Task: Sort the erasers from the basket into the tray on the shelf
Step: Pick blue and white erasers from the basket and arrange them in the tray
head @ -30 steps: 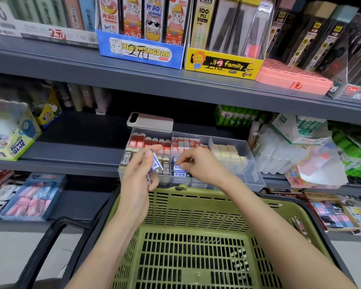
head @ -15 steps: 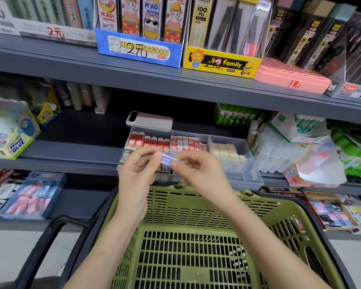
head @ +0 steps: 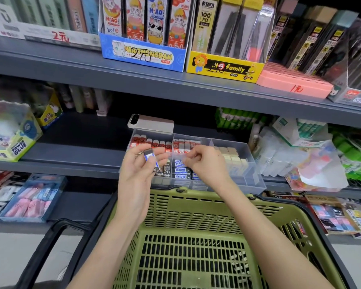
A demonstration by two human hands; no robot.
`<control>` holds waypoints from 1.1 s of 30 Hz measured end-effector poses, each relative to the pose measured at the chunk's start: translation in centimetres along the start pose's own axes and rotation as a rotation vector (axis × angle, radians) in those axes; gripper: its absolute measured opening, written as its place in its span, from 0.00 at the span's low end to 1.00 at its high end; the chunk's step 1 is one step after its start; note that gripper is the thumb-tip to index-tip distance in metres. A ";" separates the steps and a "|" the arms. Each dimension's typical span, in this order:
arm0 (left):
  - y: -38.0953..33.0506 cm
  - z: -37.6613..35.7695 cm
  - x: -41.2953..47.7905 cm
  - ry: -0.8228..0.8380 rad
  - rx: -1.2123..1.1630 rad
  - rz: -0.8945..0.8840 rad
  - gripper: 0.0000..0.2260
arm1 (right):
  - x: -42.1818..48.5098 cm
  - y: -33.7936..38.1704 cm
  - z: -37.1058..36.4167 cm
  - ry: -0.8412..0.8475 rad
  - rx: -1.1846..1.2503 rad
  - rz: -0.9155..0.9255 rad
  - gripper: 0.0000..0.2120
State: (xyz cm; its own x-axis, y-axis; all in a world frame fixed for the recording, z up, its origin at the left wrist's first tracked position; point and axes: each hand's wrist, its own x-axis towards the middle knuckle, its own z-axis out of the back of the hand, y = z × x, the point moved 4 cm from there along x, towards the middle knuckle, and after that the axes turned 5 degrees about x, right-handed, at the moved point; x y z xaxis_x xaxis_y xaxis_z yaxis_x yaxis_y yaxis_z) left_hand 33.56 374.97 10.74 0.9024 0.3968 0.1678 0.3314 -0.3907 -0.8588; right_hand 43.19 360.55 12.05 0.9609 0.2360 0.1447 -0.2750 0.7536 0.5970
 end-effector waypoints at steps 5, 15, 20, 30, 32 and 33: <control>-0.3 -0.4 -0.3 0.024 0.105 -0.022 0.09 | -0.6 0.7 0.8 0.010 -0.359 0.110 0.10; 0.3 -1.4 -0.9 0.101 0.102 0.040 0.10 | -6.2 3.3 0.2 0.160 0.754 -0.016 0.07; 0.8 -1.5 -1.2 0.187 0.467 -0.087 0.12 | -5.7 1.6 0.9 0.098 1.042 -0.194 0.04; 3.3 -1.8 -1.3 0.434 1.704 -0.537 0.23 | 0.0 -1.5 1.0 -0.050 0.421 -0.121 0.04; 3.6 -1.6 -1.3 0.445 1.742 -0.537 0.22 | 0.5 -1.4 0.4 -0.043 0.304 -0.095 0.05; 3.6 -1.6 -1.3 0.447 1.749 -0.534 0.22 | 0.6 -1.3 0.1 -0.038 0.235 -0.079 0.06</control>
State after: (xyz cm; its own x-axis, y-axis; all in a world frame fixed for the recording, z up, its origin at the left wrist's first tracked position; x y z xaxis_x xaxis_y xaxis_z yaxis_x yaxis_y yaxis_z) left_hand 34.06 371.75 8.17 0.9041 -0.1555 0.3981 0.2076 0.9740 -0.0910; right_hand 44.17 359.65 11.49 0.9810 0.1548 0.1172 -0.1879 0.6041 0.7745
